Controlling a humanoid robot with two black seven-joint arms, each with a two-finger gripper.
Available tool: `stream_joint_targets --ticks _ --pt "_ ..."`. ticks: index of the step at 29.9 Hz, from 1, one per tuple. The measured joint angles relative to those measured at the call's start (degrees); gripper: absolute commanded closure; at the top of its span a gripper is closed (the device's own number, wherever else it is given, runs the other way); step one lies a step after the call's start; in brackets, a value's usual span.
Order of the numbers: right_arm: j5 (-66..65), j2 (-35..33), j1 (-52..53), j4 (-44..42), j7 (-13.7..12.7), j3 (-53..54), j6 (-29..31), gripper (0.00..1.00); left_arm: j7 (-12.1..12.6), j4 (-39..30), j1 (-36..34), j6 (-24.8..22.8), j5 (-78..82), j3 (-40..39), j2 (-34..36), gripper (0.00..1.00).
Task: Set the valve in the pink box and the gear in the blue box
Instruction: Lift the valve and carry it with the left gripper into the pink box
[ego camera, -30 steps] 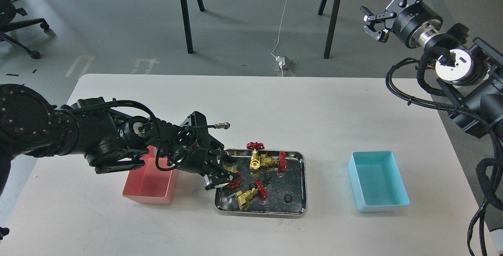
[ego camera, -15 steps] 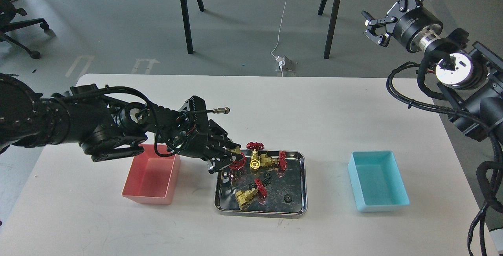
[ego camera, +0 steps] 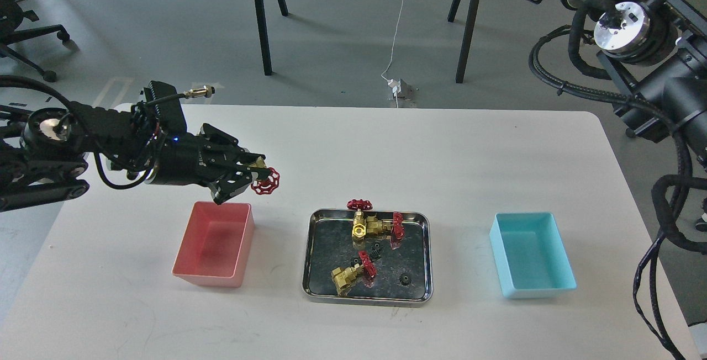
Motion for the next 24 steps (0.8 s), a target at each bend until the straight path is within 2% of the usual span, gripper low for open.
stream_joint_targets --ticks 6,24 --pt "0.0 0.2 -0.8 -0.3 0.0 -0.1 -0.2 0.0 0.0 0.0 4.4 0.1 2.7 -0.8 3.9 0.88" --pt "0.1 -0.1 -3.3 0.4 0.0 0.0 0.5 0.0 0.0 4.5 12.8 0.4 3.0 -2.7 3.5 0.88"
